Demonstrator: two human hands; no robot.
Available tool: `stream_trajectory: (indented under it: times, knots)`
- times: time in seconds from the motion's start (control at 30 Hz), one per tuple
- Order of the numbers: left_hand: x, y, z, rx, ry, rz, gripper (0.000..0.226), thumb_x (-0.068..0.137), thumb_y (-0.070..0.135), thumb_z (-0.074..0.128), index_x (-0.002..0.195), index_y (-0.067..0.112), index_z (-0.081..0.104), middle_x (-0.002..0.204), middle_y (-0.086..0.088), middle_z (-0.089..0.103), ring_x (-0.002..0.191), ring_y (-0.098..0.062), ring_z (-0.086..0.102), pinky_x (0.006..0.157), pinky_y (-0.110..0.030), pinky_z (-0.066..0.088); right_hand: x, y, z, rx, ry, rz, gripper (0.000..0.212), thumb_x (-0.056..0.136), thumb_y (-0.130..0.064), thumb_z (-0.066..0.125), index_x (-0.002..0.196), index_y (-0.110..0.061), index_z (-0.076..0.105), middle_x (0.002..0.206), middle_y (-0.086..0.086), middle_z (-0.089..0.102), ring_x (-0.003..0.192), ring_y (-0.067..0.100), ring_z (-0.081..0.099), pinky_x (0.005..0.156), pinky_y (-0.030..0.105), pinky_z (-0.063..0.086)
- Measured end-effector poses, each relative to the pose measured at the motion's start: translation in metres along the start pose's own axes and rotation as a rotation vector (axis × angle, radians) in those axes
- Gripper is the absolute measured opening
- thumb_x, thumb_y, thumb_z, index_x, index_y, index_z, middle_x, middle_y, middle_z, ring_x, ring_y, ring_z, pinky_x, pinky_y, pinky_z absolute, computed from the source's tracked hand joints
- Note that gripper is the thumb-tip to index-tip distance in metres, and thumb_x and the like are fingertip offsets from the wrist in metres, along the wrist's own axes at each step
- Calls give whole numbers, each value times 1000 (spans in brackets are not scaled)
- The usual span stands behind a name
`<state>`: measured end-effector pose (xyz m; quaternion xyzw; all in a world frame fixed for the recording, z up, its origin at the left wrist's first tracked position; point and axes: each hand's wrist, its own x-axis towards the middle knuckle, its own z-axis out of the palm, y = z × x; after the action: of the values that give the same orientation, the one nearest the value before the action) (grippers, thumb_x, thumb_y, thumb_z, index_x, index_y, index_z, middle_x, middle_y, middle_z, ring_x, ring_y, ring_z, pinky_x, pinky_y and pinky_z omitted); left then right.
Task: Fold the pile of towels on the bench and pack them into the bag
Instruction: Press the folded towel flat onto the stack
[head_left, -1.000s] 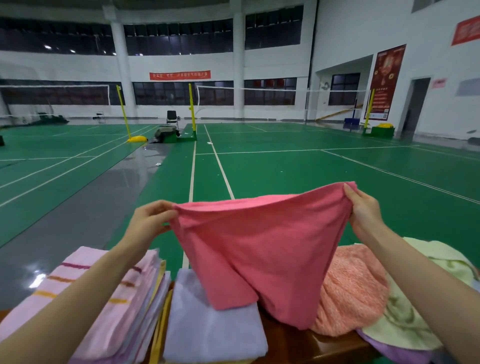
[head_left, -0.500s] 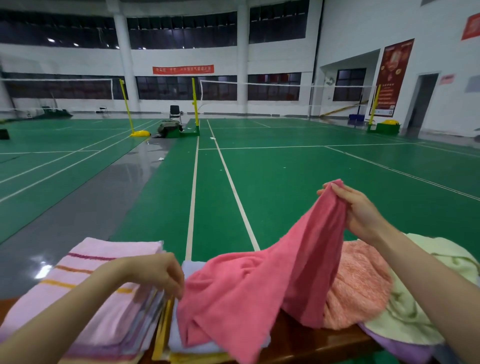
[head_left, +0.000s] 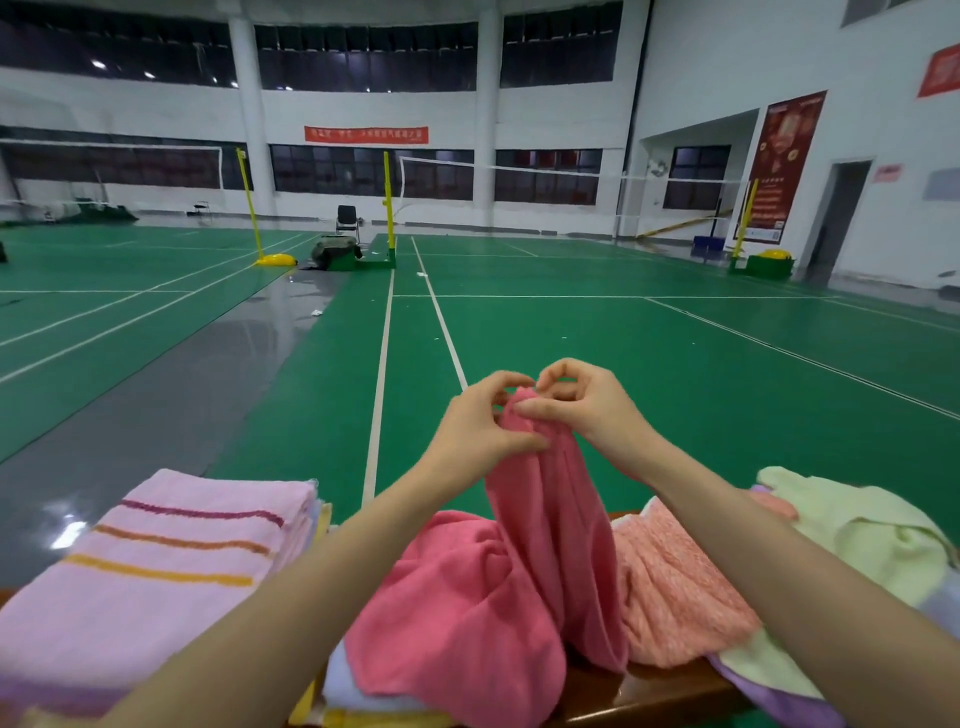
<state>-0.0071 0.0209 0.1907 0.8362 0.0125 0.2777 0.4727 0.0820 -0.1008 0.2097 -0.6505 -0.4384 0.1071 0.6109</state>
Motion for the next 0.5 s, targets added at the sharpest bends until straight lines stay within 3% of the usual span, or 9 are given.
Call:
stream_trajectory:
  times: [0.1,0.2,0.27,0.37,0.5]
  knots:
    - [5,-2,-2,38,55,2,42,52,48,69,73,11,67,62,3,54,57,-11,44,58,-30,37,1,-4,4,36,91,-21,22,76,-1,71,68,-11,54,51,-11,59,47,-4,50,48,8,38]
    - [4,2,-6,1,57,3,24,66,38,68,57,17,63,57,2,41,57,-10,34,55,-29,27,-4,-3,7,30,109,-63,18,78,1,69,73,-11,56,62,-7,59,51,-6,51,52,6,38]
    - [3,6,-11,-93,110,-15,23,71,30,75,57,19,61,57,0,45,56,-10,37,53,-27,29,-11,7,6,15,107,-49,21,75,1,72,79,-13,56,73,-1,60,60,-5,55,59,9,43]
    - [5,10,-21,-247,198,-47,15,80,14,71,66,12,66,63,-2,56,60,-10,48,57,-24,40,-24,33,4,-47,21,58,32,67,-1,79,84,-14,55,76,4,66,68,8,61,66,24,51]
    - [9,11,-40,-263,303,-21,12,80,15,69,69,14,67,61,6,62,59,-5,53,60,-19,44,-35,60,0,-318,-74,170,35,60,-22,80,81,-1,61,72,5,58,67,13,49,58,30,42]
